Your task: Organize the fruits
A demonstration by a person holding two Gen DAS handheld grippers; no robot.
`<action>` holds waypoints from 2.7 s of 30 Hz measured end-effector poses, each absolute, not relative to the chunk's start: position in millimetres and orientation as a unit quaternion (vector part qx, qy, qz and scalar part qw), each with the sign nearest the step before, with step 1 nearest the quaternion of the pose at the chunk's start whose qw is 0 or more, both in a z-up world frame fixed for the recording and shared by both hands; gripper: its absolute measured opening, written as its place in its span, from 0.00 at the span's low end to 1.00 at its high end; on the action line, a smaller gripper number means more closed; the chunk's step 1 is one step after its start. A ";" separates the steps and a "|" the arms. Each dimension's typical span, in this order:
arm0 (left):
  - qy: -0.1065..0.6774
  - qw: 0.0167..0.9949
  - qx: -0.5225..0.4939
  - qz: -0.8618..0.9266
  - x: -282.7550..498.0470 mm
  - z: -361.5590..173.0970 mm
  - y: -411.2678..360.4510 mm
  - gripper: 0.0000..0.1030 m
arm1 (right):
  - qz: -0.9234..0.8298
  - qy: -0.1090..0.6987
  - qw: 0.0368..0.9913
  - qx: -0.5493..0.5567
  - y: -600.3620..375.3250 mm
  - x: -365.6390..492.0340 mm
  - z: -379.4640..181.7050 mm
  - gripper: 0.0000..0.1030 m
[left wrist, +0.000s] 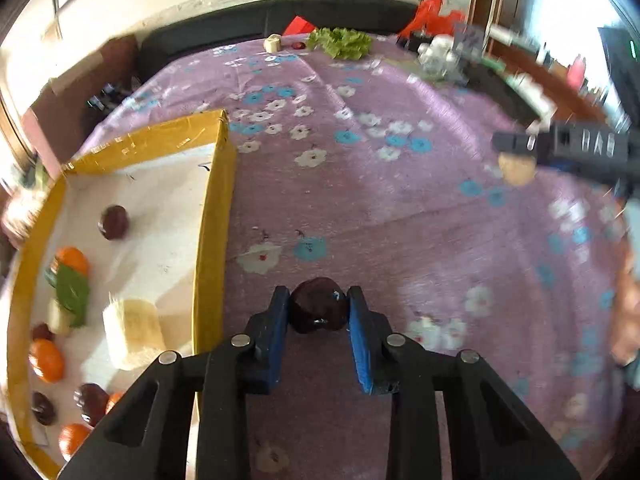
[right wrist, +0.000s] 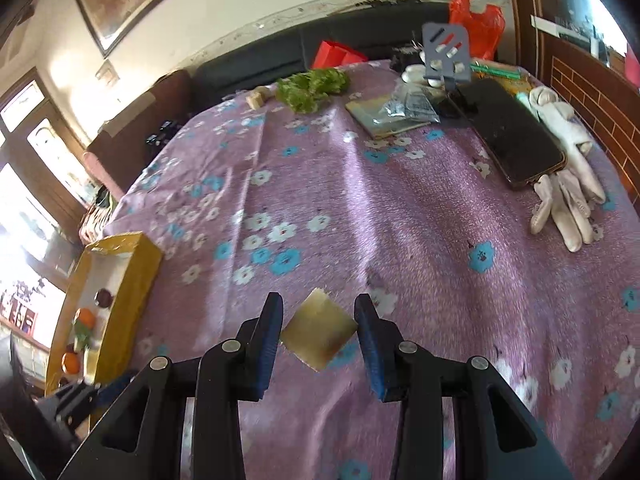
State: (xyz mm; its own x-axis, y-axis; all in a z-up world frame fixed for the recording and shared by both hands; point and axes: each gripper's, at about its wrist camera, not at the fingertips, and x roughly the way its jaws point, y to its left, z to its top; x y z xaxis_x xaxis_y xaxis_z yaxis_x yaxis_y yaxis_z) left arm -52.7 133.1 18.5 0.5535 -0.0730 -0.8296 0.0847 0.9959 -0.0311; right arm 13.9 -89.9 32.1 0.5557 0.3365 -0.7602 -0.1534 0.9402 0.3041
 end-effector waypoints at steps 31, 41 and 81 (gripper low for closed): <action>0.384 0.904 -0.142 0.121 -158.3 59.3 290.2 0.28 | 0.349 0.406 0.844 -0.022 108.6 -101.7 76.7 0.40; 0.389 0.888 -0.194 0.150 -163.9 40.5 343.6 0.28 | 0.373 0.409 0.822 -0.131 181.1 -132.2 46.2 0.40; 0.286 0.928 -0.026 0.237 -219.2 108.3 226.4 0.99 | 0.212 0.348 0.912 -0.042 47.9 -181.6 52.2 0.86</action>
